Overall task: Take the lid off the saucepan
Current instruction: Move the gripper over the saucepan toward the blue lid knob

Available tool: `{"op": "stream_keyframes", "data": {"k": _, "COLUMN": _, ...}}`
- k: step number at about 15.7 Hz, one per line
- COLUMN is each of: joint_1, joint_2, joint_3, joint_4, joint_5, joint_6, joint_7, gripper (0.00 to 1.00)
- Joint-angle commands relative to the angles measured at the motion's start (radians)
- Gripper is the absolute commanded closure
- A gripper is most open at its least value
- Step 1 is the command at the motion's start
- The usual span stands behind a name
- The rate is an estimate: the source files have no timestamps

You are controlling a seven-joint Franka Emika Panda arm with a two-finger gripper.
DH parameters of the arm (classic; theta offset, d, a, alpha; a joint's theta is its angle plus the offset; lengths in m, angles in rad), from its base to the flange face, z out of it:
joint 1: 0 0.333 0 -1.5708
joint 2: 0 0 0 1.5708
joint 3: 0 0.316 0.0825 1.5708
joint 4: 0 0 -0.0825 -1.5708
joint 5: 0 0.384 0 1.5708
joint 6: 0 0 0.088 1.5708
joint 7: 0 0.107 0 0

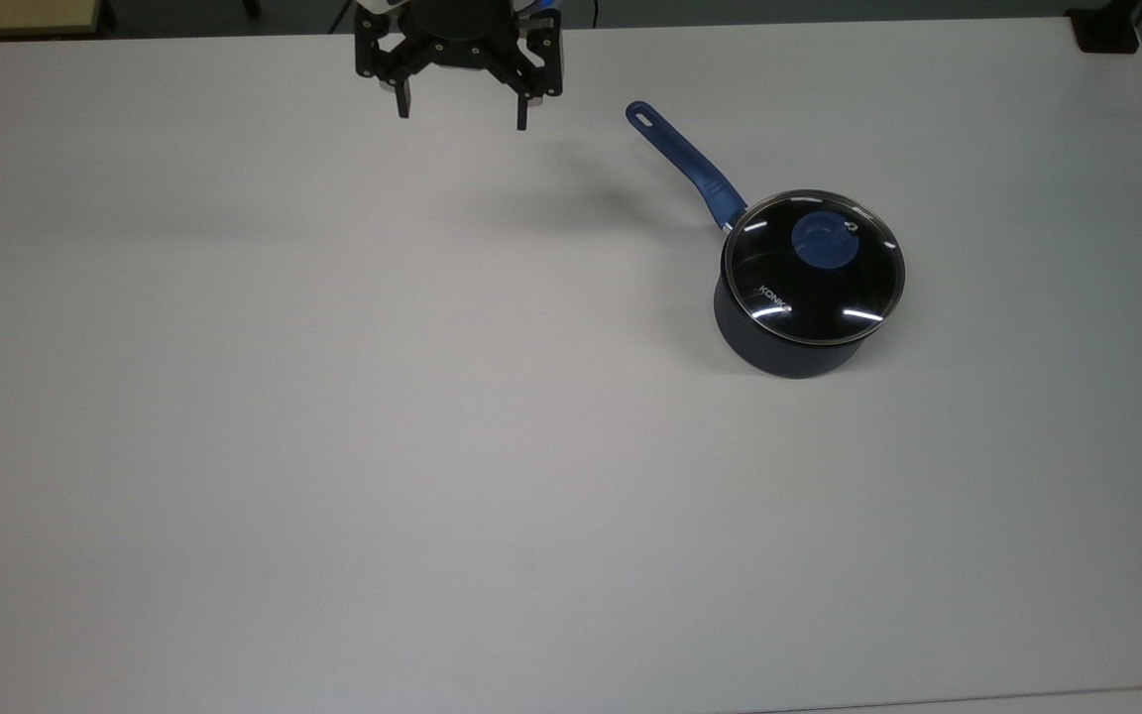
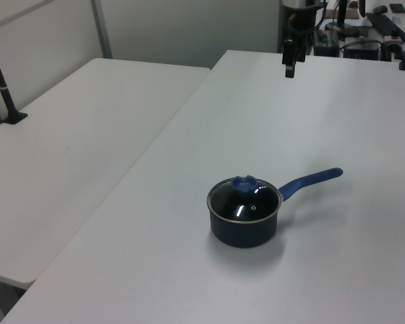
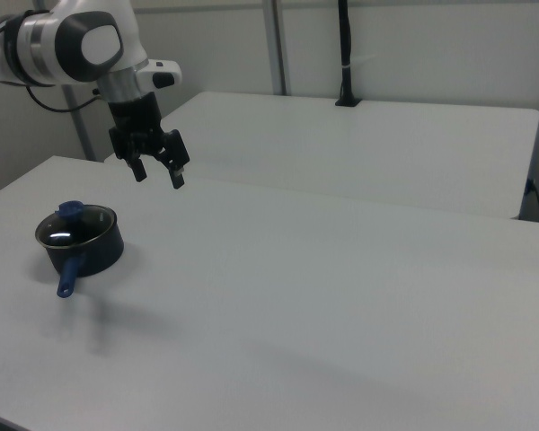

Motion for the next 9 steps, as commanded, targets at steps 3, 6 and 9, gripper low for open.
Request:
{"op": "stream_keyframes", "data": {"k": 3, "joint_1": 0.054, "joint_2": 0.017, "joint_3": 0.009, "joint_4": 0.002, "joint_5": 0.020, "joint_6": 0.037, "joint_7": 0.005, "gripper": 0.00}}
{"op": "stream_keyframes", "data": {"k": 6, "joint_1": 0.125, "joint_2": 0.059, "joint_3": 0.009, "joint_4": 0.008, "joint_5": 0.031, "joint_6": 0.102, "joint_7": 0.010, "gripper": 0.00}}
{"op": "stream_keyframes", "data": {"k": 9, "joint_1": 0.192, "joint_2": 0.120, "joint_3": 0.009, "joint_4": 0.056, "joint_5": 0.071, "joint_6": 0.120, "joint_7": 0.008, "gripper": 0.00}}
